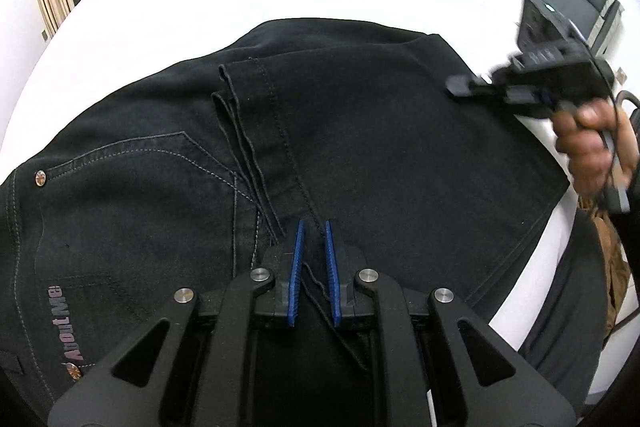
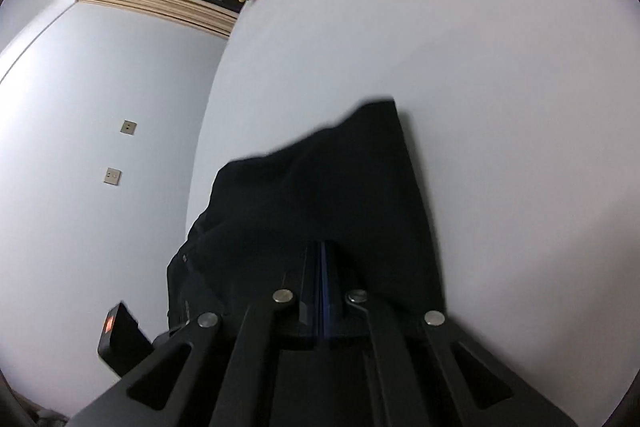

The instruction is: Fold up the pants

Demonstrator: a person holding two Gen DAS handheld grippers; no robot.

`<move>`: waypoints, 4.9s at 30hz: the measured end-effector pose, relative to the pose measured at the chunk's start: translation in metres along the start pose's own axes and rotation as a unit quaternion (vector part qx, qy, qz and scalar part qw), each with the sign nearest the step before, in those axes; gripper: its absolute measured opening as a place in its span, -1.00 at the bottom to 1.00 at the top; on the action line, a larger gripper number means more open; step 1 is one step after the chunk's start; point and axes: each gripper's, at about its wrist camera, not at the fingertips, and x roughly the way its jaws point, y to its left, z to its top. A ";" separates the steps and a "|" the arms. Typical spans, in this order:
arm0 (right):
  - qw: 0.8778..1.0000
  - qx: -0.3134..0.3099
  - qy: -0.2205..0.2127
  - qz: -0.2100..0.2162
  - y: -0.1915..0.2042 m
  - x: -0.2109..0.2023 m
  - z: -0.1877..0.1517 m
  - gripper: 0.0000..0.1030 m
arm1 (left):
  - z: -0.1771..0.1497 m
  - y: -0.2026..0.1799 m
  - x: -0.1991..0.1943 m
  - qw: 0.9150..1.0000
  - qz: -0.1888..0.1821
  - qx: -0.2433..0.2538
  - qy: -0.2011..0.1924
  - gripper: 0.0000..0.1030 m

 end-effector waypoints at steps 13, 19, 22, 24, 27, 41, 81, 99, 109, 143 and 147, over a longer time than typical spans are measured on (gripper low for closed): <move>0.999 0.003 0.013 -0.030 0.006 -0.041 -0.119 -1.00 | 0.011 0.005 0.010 1.000 0.000 -0.007 -0.001 -0.79; 0.999 0.041 -0.008 -0.024 -0.009 -0.045 -0.126 -1.00 | 0.011 0.005 0.011 1.000 -0.001 -0.007 -0.004 -0.79; 0.999 0.038 -0.021 -0.015 -0.016 -0.043 -0.126 -1.00 | 0.011 0.007 0.010 1.000 -0.006 -0.011 -0.005 -0.79; 0.999 0.043 -0.027 -0.007 -0.017 -0.042 -0.128 -1.00 | 0.011 0.008 0.009 1.000 -0.010 -0.014 -0.007 -0.79; 0.998 0.043 -0.034 -0.017 -0.014 -0.041 -0.128 -1.00 | 0.010 0.012 0.006 1.000 -0.018 -0.024 -0.009 -0.79; 0.994 0.036 -0.073 -0.077 0.004 -0.043 -0.134 -1.00 | -0.105 0.125 -0.134 0.950 -0.102 -0.256 -0.147 0.85; 0.987 -0.130 0.059 -0.066 0.167 0.085 -0.081 -0.70 | -0.195 0.242 -0.114 0.803 -0.190 -0.524 -0.209 -0.56; 0.975 -0.138 0.077 -0.158 0.144 0.136 -0.083 -1.00 | -0.139 0.203 -0.151 0.884 -0.101 -0.393 -0.231 -0.67; 0.996 -0.085 -0.013 -0.025 0.128 0.060 -0.091 -0.03 | -0.062 0.127 -0.196 0.939 -0.066 -0.223 -0.254 -0.67; 0.981 -0.181 0.061 -0.018 0.128 0.022 -0.065 -0.69 | -0.018 -0.064 -0.066 0.989 -0.062 0.074 -0.112 -0.67; 0.982 -0.180 0.041 -0.039 0.117 0.008 -0.067 -0.71 | -0.003 -0.080 -0.058 0.987 -0.076 0.095 -0.107 -0.67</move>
